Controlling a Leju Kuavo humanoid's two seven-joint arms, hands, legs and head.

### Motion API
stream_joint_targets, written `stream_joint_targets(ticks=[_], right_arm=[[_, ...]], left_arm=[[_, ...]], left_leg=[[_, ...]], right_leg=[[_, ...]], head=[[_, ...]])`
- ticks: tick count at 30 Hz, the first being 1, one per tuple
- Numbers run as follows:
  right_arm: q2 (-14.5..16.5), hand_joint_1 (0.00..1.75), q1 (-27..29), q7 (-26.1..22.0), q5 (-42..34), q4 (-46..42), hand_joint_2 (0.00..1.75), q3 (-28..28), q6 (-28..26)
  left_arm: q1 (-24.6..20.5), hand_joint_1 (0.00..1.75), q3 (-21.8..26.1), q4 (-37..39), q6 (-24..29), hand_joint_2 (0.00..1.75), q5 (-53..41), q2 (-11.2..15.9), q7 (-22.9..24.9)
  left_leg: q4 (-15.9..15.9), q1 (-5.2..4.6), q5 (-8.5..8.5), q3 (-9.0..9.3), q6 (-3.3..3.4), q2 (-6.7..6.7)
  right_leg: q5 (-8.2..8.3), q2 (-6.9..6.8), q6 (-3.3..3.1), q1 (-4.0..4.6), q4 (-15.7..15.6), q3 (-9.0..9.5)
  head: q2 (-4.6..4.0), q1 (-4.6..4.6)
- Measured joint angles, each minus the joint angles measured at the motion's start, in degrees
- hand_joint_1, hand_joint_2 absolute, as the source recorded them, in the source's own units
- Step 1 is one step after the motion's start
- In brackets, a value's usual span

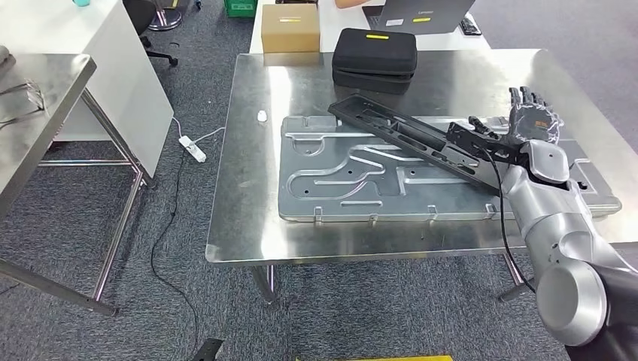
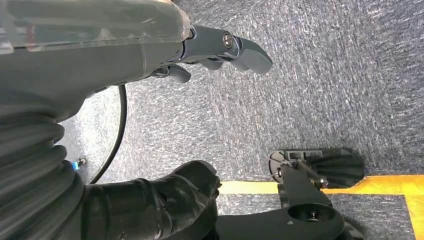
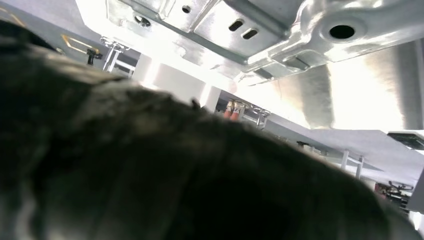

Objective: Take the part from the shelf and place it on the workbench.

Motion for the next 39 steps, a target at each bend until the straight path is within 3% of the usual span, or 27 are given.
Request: stream_joint_targets(ticks=[2,5,6,8,10,12,13,16,18,20,22,23,25,26,27,28,29,31,33,36,37,39], right_arm=[[0.0,0.0,-0.15,0.03,0.0,-0.01,0.0,0.0,0.0],[0.02,0.0,-0.01,0.04,0.0,0.01,0.0,0.0,-0.01],[0.03,0.0,0.03,0.03,0.0,0.01,0.0,0.0,-0.02],[0.07,0.0,0.05,0.01,0.0,0.02,0.0,0.0,-0.05],[0.08,0.0,0.15,-0.02,0.0,0.02,0.0,0.0,-0.07],[0.09,0.0,0.43,-0.06,0.0,0.02,0.0,0.0,-0.08],[0.09,0.0,0.58,-0.08,0.0,0.02,0.0,0.0,-0.09],[0.07,0.0,0.74,-0.08,0.0,-0.04,0.0,0.0,-0.14],[0.02,0.0,0.73,-0.07,0.0,-0.11,0.0,0.0,-0.2],[0.03,0.0,0.85,-0.08,0.0,-0.12,0.0,0.0,-0.25],[0.03,0.0,0.93,-0.08,0.0,-0.11,0.0,-0.01,-0.33],[-0.01,0.0,0.94,-0.08,0.0,-0.11,0.0,-0.01,-0.4],[-0.05,0.0,1.11,-0.06,0.0,-0.07,0.0,-0.02,-0.63],[-0.06,0.0,1.34,-0.06,0.0,-0.03,0.0,-0.02,-0.77],[-0.05,0.0,1.62,-0.06,0.0,0.01,0.0,-0.02,-0.87],[-0.05,0.0,1.86,-0.06,0.0,0.03,0.0,-0.02,-0.93],[-0.05,0.0,2.0,-0.06,0.0,0.03,0.0,-0.02,-0.98],[-0.04,0.0,1.99,-0.06,0.0,-0.01,0.0,-0.02,-1.04],[-0.02,0.0,1.92,-0.05,0.0,-0.05,0.0,-0.03,-1.08],[0.01,0.0,1.95,-0.03,0.0,-0.05,0.0,-0.04,-1.09],[0.02,0.0,1.96,-0.04,0.0,-0.05,0.0,-0.04,-1.09],[0.04,0.0,1.96,-0.07,0.0,-0.06,0.0,-0.04,-1.1]], left_arm=[[-0.07,0.0,0.0,0.0,0.1,1.75,-0.01,0.02,-0.01],[-0.02,0.0,0.0,0.0,0.18,1.75,-0.06,0.05,-0.02],[-0.01,0.0,0.0,0.0,0.21,1.75,-0.09,0.07,-0.03],[-0.03,0.0,0.0,0.0,0.29,1.75,-0.14,0.1,-0.04],[-0.02,0.0,0.0,0.0,0.37,1.75,-0.19,0.11,-0.06],[0.0,0.0,0.0,0.0,0.48,1.75,-0.26,0.11,-0.05],[-0.01,0.0,0.0,0.0,0.54,1.75,-0.3,0.11,-0.05],[-0.27,0.0,0.0,-0.01,0.67,1.75,-0.33,0.24,-0.04],[-0.42,0.0,0.0,-0.02,0.7,0.87,-0.34,0.38,-0.04],[-0.33,0.0,0.0,-0.02,0.7,0.0,-0.38,0.43,-0.03],[-0.35,0.0,-0.01,-0.01,0.69,0.0,-0.43,0.41,-0.1],[-0.4,0.0,-0.01,0.0,0.64,0.0,-0.45,0.39,-0.21],[-0.44,0.0,-0.02,0.0,0.47,0.0,-0.48,0.36,-0.46],[-0.43,0.0,-0.02,0.0,0.37,0.0,-0.49,0.34,-0.57],[-0.41,0.0,-0.02,0.0,0.31,0.0,-0.5,0.33,-0.62],[-0.4,0.0,-0.02,0.0,0.25,0.0,-0.5,0.33,-0.65],[-0.39,0.0,-0.02,0.0,0.21,0.0,-0.5,0.32,-0.65],[-0.41,0.0,-0.02,0.0,0.17,0.0,-0.46,0.31,-0.48],[-0.41,0.0,-0.01,0.0,0.2,0.0,-0.37,0.31,-0.13],[-0.31,0.0,0.0,0.0,0.37,0.0,-0.31,0.32,0.04],[-0.28,0.0,0.0,0.0,0.43,0.0,-0.3,0.32,0.03],[-0.23,0.0,0.0,0.0,0.51,0.0,-0.29,0.33,0.02]], left_leg=[[0.38,-0.17,0.12,-0.52,-0.64,-0.07],[0.37,-0.22,0.56,-1.02,-1.7,-0.13],[0.84,-0.16,-0.04,-1.34,-1.99,-0.15],[4.79,0.0,-3.53,-2.95,-2.37,-0.15],[12.17,0.06,-8.27,-5.41,-2.57,-0.12],[16.3,0.07,-10.2,-5.95,-2.55,-0.12],[15.09,0.05,-9.62,-4.54,-2.38,-0.12],[3.62,-0.33,-6.26,3.24,-1.28,-0.11],[-0.11,-0.68,-5.47,5.15,-0.92,-0.09],[-0.44,-0.77,-4.62,4.78,-0.59,-0.05],[-1.17,-0.56,-3.44,4.49,0.14,0.19],[-1.52,-0.42,-2.81,4.19,0.45,0.32],[-1.59,-0.39,-1.82,3.15,0.74,0.4],[-1.52,-0.39,-1.41,2.56,0.71,0.41],[-1.42,-0.39,-1.07,2.0,0.65,0.42],[-1.27,-0.38,-0.78,1.47,0.55,0.43],[-1.05,-0.36,-0.57,1.03,0.42,0.43],[-0.53,-0.39,-0.34,0.34,0.09,0.45],[-0.2,-0.48,-0.04,0.02,-0.45,0.48],[0.05,-0.49,0.14,-0.35,-1.47,0.39],[0.86,-0.46,-0.79,-0.8,-1.8,0.32],[5.74,-0.3,-4.83,-2.74,-2.29,0.21]], right_leg=[[0.84,0.11,-0.44,0.25,-3.65,1.63],[1.49,0.13,-1.58,0.42,-3.81,1.21],[1.85,0.07,-2.06,0.34,-3.96,1.03],[2.63,-0.09,-3.0,0.21,-4.26,0.44],[3.37,-0.16,-3.4,0.42,-4.26,-0.51],[4.2,-0.16,-3.45,0.64,-4.23,-1.58],[4.62,-0.12,-3.41,0.74,-4.22,-2.07],[5.84,-0.05,-2.97,1.0,-4.21,-3.11],[6.6,-0.13,-2.32,0.99,-4.31,-3.4],[7.37,-0.17,-1.59,0.87,-4.72,-3.51],[6.22,-0.07,-1.01,0.73,-4.06,-3.98],[4.16,-0.02,-0.74,0.69,-2.17,-4.71],[-1.02,0.03,-0.23,0.53,4.54,-6.78],[-2.85,0.02,0.01,0.47,8.15,-7.71],[-3.35,0.02,0.17,0.38,10.19,-7.87],[-2.92,0.0,0.27,0.3,10.29,-7.02],[-1.79,-0.03,0.28,0.23,7.93,-4.94],[-0.16,-0.09,0.03,0.28,0.35,0.48],[0.26,0.02,-0.67,0.64,-3.88,3.1],[0.77,0.05,-1.84,0.71,-4.55,2.86],[1.1,-0.03,-2.29,0.57,-4.68,2.65],[1.82,-0.23,-3.1,0.4,-4.88,2.01]], head=[[0.0,-0.02],[0.0,-0.04],[0.0,-0.04],[0.0,-0.05],[0.0,-0.07],[0.0,-0.07],[0.0,-0.07],[0.0,-0.05],[0.0,-0.03],[0.0,-0.02],[0.0,0.03],[0.0,0.07],[0.0,0.13],[0.0,0.12],[0.0,0.13],[0.0,0.13],[0.0,0.12],[0.0,0.11],[0.0,0.14],[0.0,0.19],[0.0,0.18],[0.0,0.15]])
